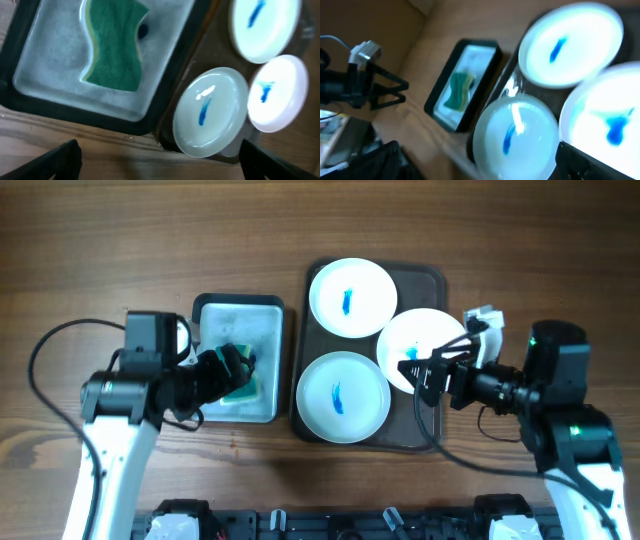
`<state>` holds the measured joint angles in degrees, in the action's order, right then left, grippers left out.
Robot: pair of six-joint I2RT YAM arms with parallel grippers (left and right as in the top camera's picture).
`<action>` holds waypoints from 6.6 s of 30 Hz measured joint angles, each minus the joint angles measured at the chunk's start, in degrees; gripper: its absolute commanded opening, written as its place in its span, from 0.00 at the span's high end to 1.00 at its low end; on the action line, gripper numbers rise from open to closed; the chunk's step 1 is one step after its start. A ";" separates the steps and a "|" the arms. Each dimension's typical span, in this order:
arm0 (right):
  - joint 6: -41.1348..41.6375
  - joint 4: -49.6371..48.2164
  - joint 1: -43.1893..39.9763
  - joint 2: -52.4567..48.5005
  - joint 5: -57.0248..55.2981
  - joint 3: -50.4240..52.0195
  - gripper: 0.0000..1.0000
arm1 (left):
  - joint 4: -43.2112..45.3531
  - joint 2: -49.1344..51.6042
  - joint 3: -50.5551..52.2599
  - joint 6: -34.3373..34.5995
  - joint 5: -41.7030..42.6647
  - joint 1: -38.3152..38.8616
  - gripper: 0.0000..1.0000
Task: Clean dirty plates on tray and stack at the side
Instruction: 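Grasp the green sponge with left gripper, lower-left plate rim with right, then lift the sponge with the left gripper and move it over the plate, then scrub the plate with the sponge while the right gripper holds it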
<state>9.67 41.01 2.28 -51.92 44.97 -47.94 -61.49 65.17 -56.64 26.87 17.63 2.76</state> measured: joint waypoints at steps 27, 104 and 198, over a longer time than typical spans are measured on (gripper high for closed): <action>14.32 7.37 28.33 -10.62 -29.09 1.22 0.53 | 18.75 32.39 0.00 -1.99 -20.81 6.73 0.96; 23.32 -10.88 24.26 -41.13 -37.86 1.57 0.96 | 22.86 28.24 -9.01 2.69 -8.09 27.71 0.96; 24.37 -10.47 24.79 -41.09 -37.55 1.53 0.96 | 10.67 43.52 -12.26 5.14 -12.09 32.02 0.96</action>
<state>34.04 30.55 27.07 -93.01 7.42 -46.41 -50.83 108.68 -68.90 32.01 5.54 34.79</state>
